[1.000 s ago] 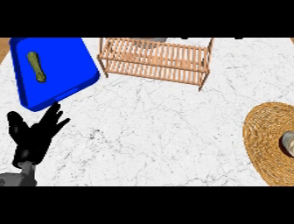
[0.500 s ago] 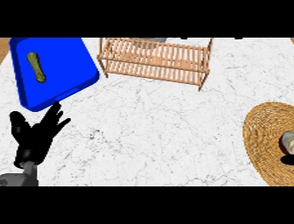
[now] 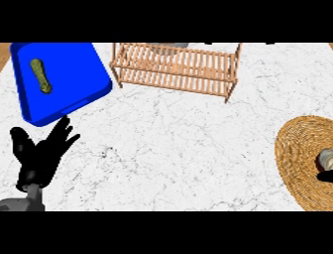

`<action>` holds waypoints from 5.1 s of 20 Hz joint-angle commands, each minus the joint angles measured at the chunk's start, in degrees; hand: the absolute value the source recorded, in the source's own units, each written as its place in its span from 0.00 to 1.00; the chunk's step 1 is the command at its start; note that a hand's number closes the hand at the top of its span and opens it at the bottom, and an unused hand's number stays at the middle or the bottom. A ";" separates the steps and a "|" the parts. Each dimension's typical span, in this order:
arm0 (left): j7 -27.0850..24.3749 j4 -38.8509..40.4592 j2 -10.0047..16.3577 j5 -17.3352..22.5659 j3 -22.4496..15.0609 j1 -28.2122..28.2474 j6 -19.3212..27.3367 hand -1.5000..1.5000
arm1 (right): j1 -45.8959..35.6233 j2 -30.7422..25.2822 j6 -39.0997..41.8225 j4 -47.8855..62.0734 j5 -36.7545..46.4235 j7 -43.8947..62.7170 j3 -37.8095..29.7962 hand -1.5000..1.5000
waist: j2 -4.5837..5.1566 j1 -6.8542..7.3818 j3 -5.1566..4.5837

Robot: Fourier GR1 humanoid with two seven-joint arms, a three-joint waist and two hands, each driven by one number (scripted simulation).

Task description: Pick the cupcake from the placemat and place it in the tiered shelf

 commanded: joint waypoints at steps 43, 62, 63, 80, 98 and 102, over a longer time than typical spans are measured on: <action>3.00 3.39 -4.48 -5.97 0.56 -3.64 -3.28 0.50 | -41.25 38.42 -4.82 -3.03 30.48 11.64 36.16 1.00 | -0.22 4.31 -0.58; 3.27 3.22 -3.51 -4.87 3.28 -1.35 -3.60 0.50 | -85.56 38.56 5.30 12.58 29.03 29.23 14.40 1.00 | 0.09 0.73 -0.42; 1.19 2.65 -5.58 -6.04 1.84 0.40 -2.46 0.50 | -86.17 38.57 3.07 14.35 30.20 29.66 14.13 1.00 | 0.12 1.09 -0.43; 0.49 1.98 -5.68 -6.94 2.51 0.80 -2.93 0.50 | -91.00 33.27 4.27 38.49 28.51 4.95 1.14 1.00 | 0.67 1.02 -0.33; 3.87 -0.05 -3.26 -5.75 5.26 -0.45 -4.88 0.50 | -91.80 30.99 -7.17 56.93 31.47 -10.82 -2.85 1.00 | 0.85 1.75 -0.31; 6.04 -1.15 -6.50 -6.69 3.12 -1.83 -2.67 0.50 | -92.11 30.70 -7.32 58.30 30.05 -14.29 -4.54 1.00 | 0.69 1.36 -0.29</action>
